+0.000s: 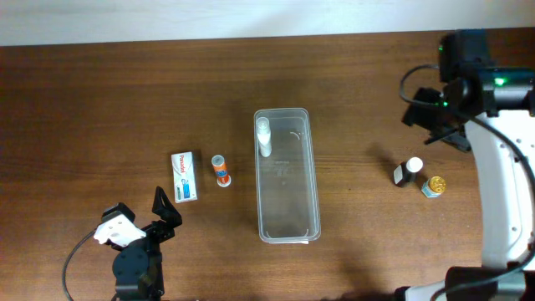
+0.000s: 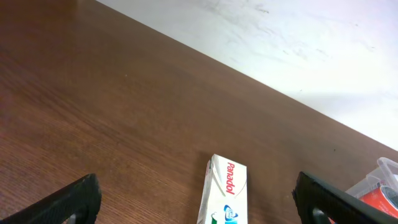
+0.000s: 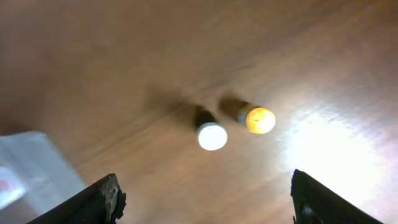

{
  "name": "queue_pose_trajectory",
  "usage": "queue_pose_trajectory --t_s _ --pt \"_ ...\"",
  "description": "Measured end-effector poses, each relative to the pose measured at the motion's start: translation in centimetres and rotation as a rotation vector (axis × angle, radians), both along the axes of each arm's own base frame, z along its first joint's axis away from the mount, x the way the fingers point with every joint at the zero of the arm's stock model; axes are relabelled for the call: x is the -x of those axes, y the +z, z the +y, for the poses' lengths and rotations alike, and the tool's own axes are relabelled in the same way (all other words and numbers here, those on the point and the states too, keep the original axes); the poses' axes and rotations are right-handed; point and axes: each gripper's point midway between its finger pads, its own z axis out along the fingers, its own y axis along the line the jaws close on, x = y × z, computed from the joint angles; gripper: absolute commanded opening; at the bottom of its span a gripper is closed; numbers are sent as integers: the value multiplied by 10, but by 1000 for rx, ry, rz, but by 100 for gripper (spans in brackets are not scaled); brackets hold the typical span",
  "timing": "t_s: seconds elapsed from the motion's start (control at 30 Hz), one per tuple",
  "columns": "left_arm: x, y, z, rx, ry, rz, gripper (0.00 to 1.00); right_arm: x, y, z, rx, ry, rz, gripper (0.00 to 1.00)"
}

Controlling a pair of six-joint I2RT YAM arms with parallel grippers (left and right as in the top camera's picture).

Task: Pack container
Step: 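Return the right gripper and grasp the dark brown bottle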

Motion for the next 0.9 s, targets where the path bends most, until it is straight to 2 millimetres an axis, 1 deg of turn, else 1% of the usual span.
queue_pose_trajectory --t_s 0.07,0.17,0.3,0.4,0.5,0.73,0.9 --pt "0 0 0 0 0 0 99 2 -15 -8 3 7 33 80" --pt "0 0 0 0 0 0 99 4 -42 -12 -7 19 76 78" --pt "0 0 0 0 0 0 99 9 -85 -4 -59 81 135 70" --pt "0 0 0 0 0 0 99 12 -105 1 -87 105 158 69" --pt "0 0 0 0 0 1 100 12 -115 4 -102 123 164 70" --pt "0 0 0 0 0 0 99 6 -126 3 -100 131 159 69" --pt "0 0 0 0 0 0 99 7 -140 2 -108 126 203 66"
